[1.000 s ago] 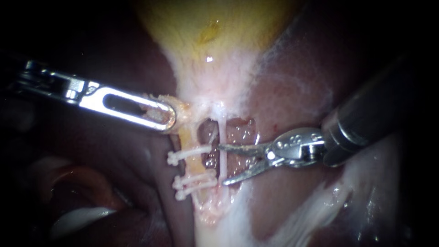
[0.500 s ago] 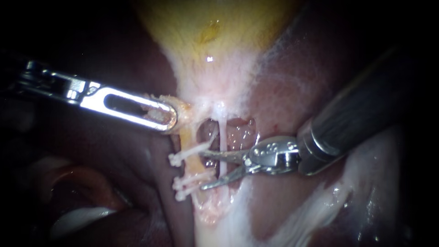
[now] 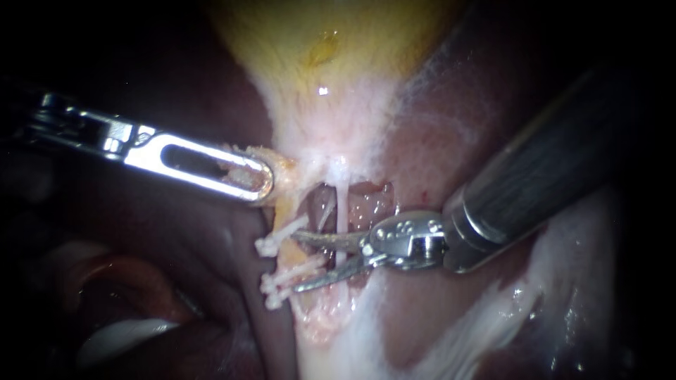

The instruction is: Go to the cutting position left tube

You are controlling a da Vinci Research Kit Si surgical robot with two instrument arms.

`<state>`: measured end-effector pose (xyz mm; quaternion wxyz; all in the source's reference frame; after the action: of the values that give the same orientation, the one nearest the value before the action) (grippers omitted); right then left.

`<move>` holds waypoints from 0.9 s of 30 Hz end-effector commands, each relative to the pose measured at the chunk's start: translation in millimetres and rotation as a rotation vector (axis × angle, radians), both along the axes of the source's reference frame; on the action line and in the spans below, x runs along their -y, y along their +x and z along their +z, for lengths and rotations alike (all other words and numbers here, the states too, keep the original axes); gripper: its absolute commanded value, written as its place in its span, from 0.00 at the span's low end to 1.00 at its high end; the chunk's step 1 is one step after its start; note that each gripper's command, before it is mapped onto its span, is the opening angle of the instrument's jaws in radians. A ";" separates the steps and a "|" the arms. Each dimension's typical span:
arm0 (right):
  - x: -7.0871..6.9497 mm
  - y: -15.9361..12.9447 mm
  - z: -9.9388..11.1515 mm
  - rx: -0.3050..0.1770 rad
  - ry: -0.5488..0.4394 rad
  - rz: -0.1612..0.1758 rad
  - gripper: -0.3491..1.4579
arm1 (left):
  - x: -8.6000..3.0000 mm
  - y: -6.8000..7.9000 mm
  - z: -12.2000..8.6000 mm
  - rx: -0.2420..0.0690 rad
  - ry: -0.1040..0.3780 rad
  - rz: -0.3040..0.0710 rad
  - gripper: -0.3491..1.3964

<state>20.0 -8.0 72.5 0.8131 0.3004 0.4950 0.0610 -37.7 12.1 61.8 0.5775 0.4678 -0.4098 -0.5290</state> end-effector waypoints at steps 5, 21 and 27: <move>-0.2 -0.6 0.7 0.000 -0.003 -0.002 0.99 | 0.0 0.0 0.0 0.000 0.000 0.000 0.00; 0.0 0.0 2.0 0.009 0.005 -0.007 0.99 | 0.1 0.0 -0.2 0.000 0.000 0.000 0.00; 0.3 0.8 1.1 -0.027 0.063 -0.011 0.99 | 0.1 0.0 -0.1 0.000 0.000 0.000 0.00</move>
<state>21.1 -8.4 73.5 0.7937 0.3344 0.5034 0.0692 -37.7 12.0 61.7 0.5774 0.4678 -0.4098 -0.5290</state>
